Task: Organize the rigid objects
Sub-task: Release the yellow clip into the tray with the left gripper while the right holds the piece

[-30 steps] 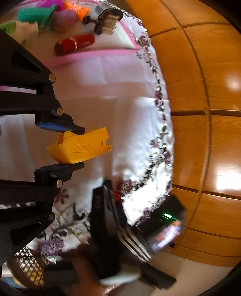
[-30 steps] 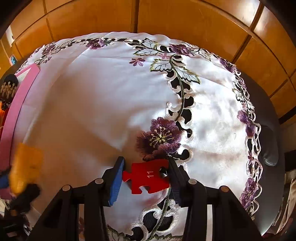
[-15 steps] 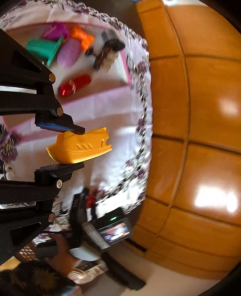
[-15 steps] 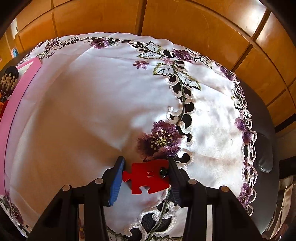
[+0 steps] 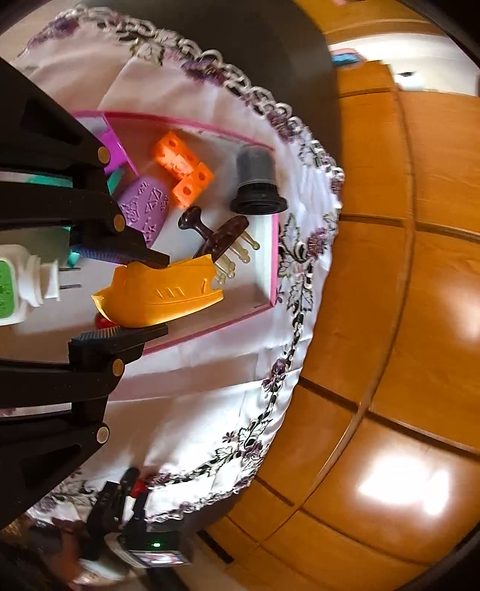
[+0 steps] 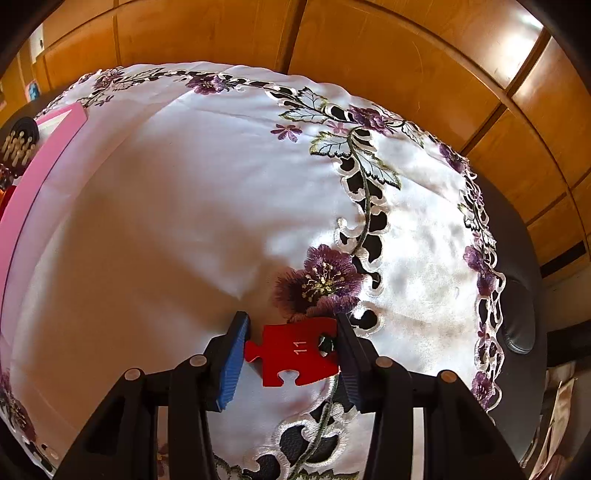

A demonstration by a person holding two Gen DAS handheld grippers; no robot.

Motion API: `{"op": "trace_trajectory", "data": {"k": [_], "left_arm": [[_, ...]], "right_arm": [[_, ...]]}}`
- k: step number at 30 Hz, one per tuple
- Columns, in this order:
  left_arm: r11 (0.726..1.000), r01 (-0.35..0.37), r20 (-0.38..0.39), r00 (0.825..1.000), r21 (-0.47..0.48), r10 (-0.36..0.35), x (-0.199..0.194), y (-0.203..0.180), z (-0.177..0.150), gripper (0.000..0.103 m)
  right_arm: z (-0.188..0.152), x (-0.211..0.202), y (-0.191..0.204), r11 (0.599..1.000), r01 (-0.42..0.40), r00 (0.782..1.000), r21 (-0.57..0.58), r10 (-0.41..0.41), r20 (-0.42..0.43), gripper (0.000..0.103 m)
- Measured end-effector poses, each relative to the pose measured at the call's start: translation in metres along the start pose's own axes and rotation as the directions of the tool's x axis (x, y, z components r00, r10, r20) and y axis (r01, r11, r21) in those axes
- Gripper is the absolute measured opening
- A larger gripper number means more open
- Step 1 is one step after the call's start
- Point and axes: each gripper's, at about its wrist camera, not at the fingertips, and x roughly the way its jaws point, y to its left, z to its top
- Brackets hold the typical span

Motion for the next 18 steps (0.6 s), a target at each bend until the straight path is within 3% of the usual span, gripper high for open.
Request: {"op": "trace_trajectory", "data": {"k": [3, 8, 18], "left_arm": [[0.999, 0.021, -0.034, 0.999, -0.031, -0.022, 0.015, 0.003, 0.003, 0.030], [0.999, -0.005, -0.108, 0.994, -0.043, 0.000, 0.041, 0.006, -0.002, 0.030], [0.999, -0.045, -0.052, 0.998, 0.006, 0.046, 0.025, 0.005, -0.008, 0.035]], "right_arm": [[0.000, 0.000, -0.001, 1.000, -0.002, 1.000, 0.002, 0.002, 0.000, 0.046], [0.000, 0.001, -0.001, 1.000, -0.003, 1.000, 0.002, 0.003, 0.000, 0.046], [0.000, 0.001, -0.001, 1.000, -0.002, 1.000, 0.002, 0.002, -0.001, 0.046]]}}
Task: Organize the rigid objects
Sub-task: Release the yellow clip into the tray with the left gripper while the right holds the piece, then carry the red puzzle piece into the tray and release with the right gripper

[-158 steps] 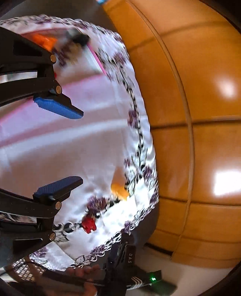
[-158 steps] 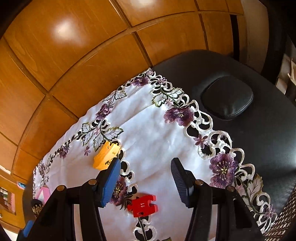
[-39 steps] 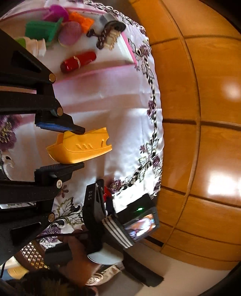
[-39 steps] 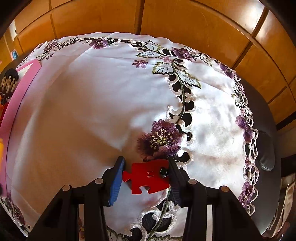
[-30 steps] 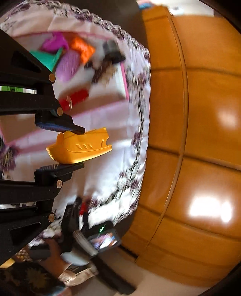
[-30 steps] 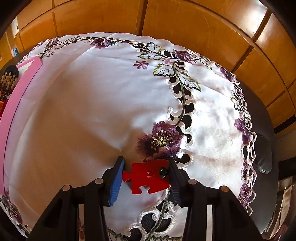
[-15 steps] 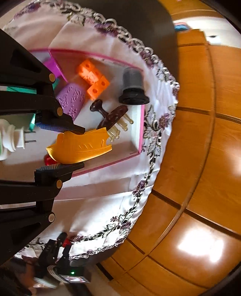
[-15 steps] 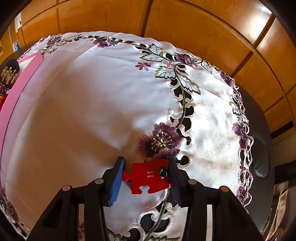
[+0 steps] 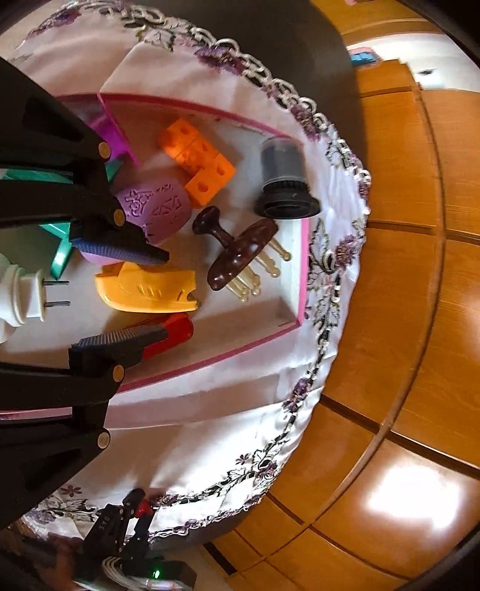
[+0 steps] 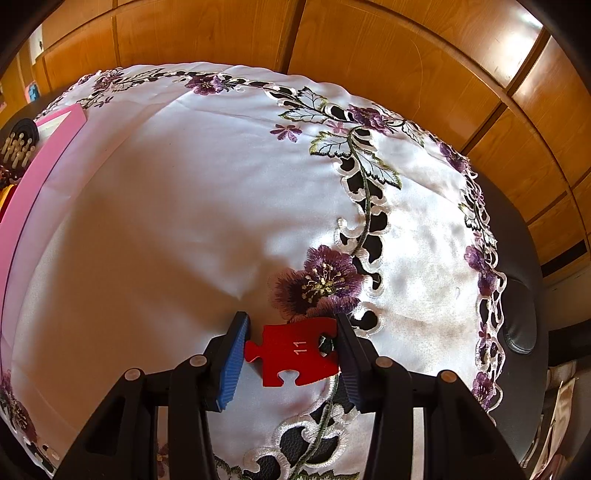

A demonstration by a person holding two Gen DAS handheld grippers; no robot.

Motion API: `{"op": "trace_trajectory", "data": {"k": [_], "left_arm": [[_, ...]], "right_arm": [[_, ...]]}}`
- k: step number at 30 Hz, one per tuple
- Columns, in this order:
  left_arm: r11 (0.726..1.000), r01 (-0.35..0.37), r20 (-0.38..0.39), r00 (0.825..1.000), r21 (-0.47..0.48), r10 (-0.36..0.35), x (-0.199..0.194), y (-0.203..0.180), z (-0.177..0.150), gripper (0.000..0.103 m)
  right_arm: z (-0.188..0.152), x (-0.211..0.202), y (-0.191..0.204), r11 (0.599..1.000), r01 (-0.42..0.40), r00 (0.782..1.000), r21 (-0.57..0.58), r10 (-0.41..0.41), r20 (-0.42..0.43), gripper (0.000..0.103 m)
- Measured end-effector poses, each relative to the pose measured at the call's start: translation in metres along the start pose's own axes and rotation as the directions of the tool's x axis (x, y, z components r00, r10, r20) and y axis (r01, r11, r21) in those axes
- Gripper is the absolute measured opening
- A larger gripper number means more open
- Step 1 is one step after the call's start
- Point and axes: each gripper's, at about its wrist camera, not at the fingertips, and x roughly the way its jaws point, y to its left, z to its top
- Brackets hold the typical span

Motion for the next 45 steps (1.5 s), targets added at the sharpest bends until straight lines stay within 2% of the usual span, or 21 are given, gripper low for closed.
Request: {"op": "trace_trajectory", "data": {"k": [5, 10, 16, 45], "left_arm": [[0.999, -0.028, 0.070, 0.997, 0.043, 0.025, -0.025, -0.008, -0.003, 0.039], [0.996, -0.059, 0.151, 0.987, 0.071, 0.048, -0.055, -0.014, -0.008, 0.040], [0.992, -0.084, 0.195, 0.979, 0.089, 0.065, -0.074, -0.018, -0.015, 0.042], [0.993, -0.113, 0.201, 0.974, 0.039, 0.103, -0.092, 0.015, -0.030, 0.042]], "right_arm": [[0.000, 0.000, 0.000, 1.000, 0.002, 1.000, -0.003, -0.002, 0.001, 0.046], [0.000, 0.000, 0.001, 1.000, 0.008, 1.000, -0.011, -0.008, 0.004, 0.046], [0.000, -0.001, 0.003, 1.000, 0.017, 1.000, -0.024, -0.017, 0.010, 0.046], [-0.001, -0.004, 0.009, 0.996, 0.063, 0.998, -0.069, -0.060, 0.035, 0.046]]}}
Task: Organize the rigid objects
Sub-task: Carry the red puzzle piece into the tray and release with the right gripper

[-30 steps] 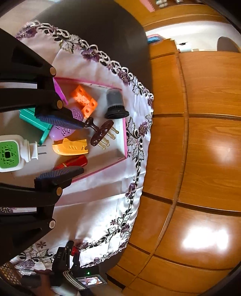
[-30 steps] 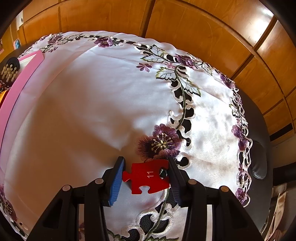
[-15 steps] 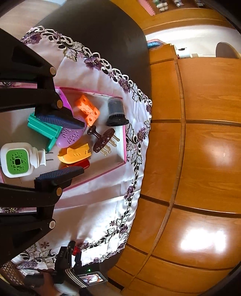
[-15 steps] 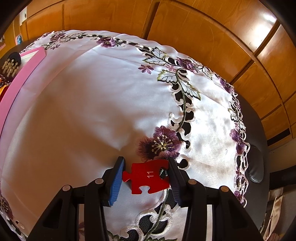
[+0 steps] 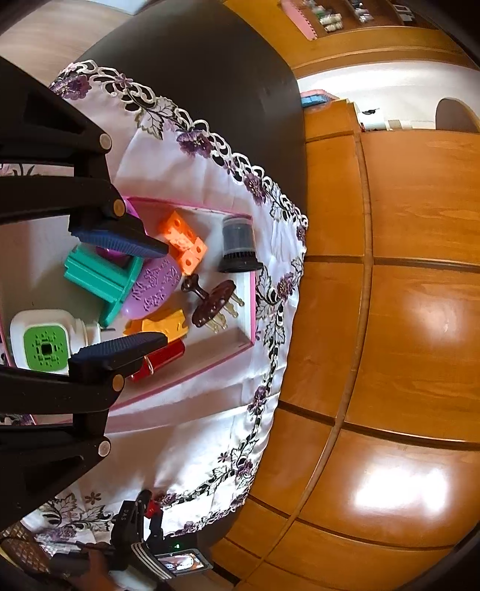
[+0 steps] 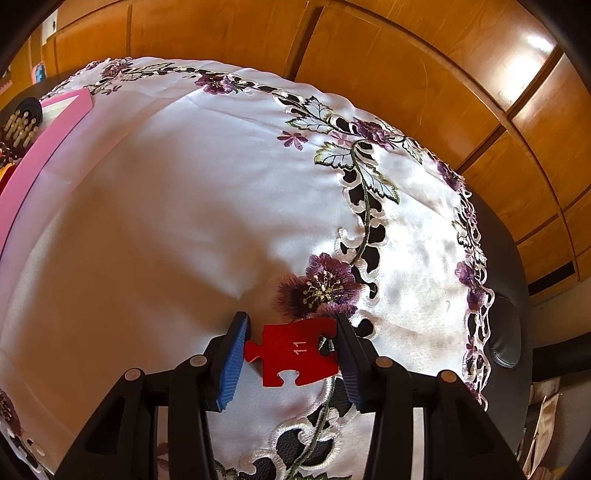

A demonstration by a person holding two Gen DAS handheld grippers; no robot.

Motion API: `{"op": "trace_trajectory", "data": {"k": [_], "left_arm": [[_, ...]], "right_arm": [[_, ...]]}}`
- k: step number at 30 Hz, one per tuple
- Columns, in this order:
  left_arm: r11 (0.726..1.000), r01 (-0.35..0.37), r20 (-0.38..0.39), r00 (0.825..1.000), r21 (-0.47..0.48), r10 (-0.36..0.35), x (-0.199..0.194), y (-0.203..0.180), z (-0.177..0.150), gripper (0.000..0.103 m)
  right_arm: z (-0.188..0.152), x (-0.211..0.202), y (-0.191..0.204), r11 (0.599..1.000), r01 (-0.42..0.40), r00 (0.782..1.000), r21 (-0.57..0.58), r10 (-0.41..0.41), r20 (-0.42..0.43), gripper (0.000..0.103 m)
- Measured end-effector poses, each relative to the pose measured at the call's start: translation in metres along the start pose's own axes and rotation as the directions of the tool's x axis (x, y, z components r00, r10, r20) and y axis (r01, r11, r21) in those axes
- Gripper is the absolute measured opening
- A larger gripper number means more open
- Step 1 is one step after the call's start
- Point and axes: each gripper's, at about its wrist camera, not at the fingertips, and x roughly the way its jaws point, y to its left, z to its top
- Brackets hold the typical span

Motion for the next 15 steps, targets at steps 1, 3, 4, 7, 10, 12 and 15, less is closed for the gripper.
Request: {"op": "trace_trajectory", "data": {"k": [1, 3, 4, 7, 10, 12, 15], "left_arm": [[1.000, -0.003, -0.002, 1.000, -0.004, 0.003, 0.000, 0.002, -0.001, 0.042], [1.000, -0.008, -0.007, 1.000, -0.013, 0.008, 0.001, 0.006, -0.002, 0.042], [1.000, -0.010, -0.010, 1.000, -0.017, 0.009, 0.001, 0.008, -0.003, 0.042], [1.000, -0.010, -0.017, 1.000, -0.030, 0.009, 0.002, 0.014, -0.005, 0.042], [0.999, -0.011, -0.018, 1.000, -0.042, 0.010, 0.002, 0.021, -0.006, 0.042], [0.999, -0.019, -0.016, 1.000, -0.050, 0.018, 0.001, 0.027, -0.007, 0.042], [0.997, -0.042, -0.022, 0.999, -0.070, 0.040, 0.001, 0.041, -0.011, 0.042]], "right_arm": [[0.000, 0.000, 0.000, 1.000, 0.002, 1.000, 0.000, -0.002, 0.000, 0.046], [0.000, 0.000, 0.000, 1.000, 0.003, 1.000, 0.000, -0.003, 0.001, 0.046], [0.000, 0.000, 0.000, 1.000, 0.003, 1.000, 0.002, -0.003, 0.001, 0.046], [-0.001, 0.001, 0.000, 1.000, 0.002, 1.000, 0.005, -0.002, 0.001, 0.046], [-0.001, 0.002, 0.001, 1.000, 0.008, 1.000, 0.005, -0.008, 0.000, 0.046], [0.000, 0.001, -0.002, 1.000, 0.004, 1.000, 0.021, -0.004, -0.011, 0.046], [0.004, -0.012, -0.005, 0.998, -0.006, 1.000, 0.069, 0.006, 0.007, 0.046]]}}
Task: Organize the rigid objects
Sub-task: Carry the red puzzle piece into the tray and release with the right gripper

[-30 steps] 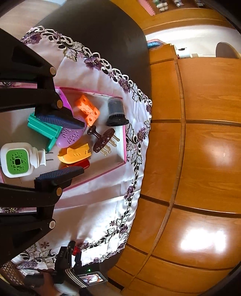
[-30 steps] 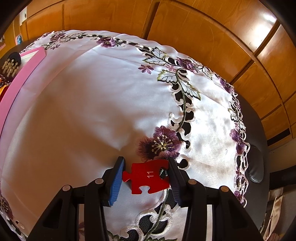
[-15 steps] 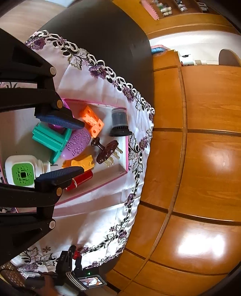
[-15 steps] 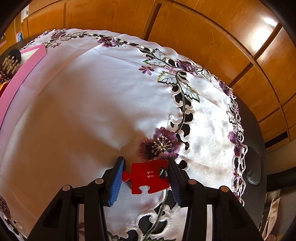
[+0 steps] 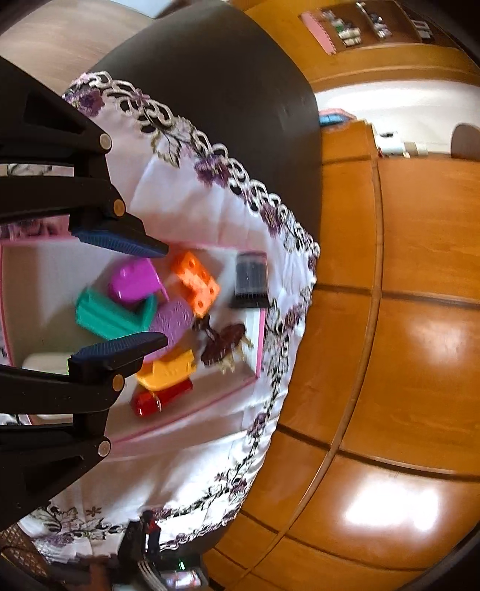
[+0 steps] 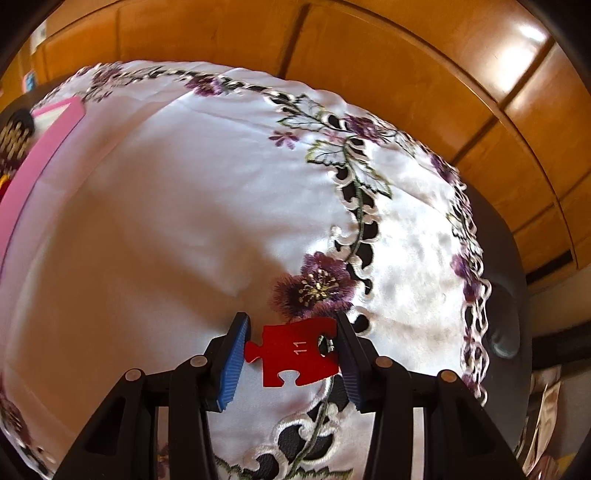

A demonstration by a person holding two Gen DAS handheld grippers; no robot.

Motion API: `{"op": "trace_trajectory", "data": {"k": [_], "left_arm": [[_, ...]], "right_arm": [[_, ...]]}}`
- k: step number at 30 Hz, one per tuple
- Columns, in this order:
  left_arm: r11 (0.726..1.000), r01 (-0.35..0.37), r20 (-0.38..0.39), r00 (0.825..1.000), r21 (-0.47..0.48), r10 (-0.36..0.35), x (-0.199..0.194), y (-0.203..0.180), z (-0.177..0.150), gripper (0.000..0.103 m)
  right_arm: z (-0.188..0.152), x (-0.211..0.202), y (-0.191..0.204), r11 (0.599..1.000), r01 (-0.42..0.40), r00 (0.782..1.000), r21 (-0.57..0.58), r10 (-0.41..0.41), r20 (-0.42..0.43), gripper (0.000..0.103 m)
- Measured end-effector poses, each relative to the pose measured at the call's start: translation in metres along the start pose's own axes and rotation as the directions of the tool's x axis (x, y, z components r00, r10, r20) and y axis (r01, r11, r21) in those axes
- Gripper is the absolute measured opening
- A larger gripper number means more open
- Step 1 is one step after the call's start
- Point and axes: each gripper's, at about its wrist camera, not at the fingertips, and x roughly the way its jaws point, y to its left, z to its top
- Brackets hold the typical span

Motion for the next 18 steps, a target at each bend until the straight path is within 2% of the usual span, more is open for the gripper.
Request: {"op": "trace_trajectory", "data": {"k": [2, 4, 9, 14, 18], "left_arm": [[1.000, -0.022, -0.008, 1.000, -0.023, 0.022, 0.002, 0.013, -0.003, 0.042], [0.999, -0.037, -0.017, 0.999, -0.039, 0.036, 0.003, 0.023, -0.006, 0.042], [0.995, -0.066, -0.038, 0.997, -0.071, 0.064, 0.005, 0.043, -0.014, 0.042], [0.994, -0.075, -0.037, 0.997, -0.085, 0.072, 0.003, 0.051, -0.016, 0.042], [0.993, -0.072, -0.044, 0.997, -0.090, 0.068, 0.005, 0.054, -0.017, 0.042]], "right_arm": [[0.006, -0.019, 0.003, 0.998, -0.052, 0.997, 0.029, 0.050, 0.052, 0.046], [0.014, -0.041, 0.012, 0.990, -0.134, 0.986, 0.040, 0.129, 0.108, 0.046], [0.035, -0.091, 0.068, 0.946, -0.317, 0.918, -0.072, 0.325, 0.226, 0.046], [0.051, -0.114, 0.139, 0.889, -0.417, 0.857, -0.188, 0.453, 0.244, 0.046], [0.058, -0.108, 0.186, 0.862, -0.446, 0.843, -0.240, 0.495, 0.211, 0.046]]}}
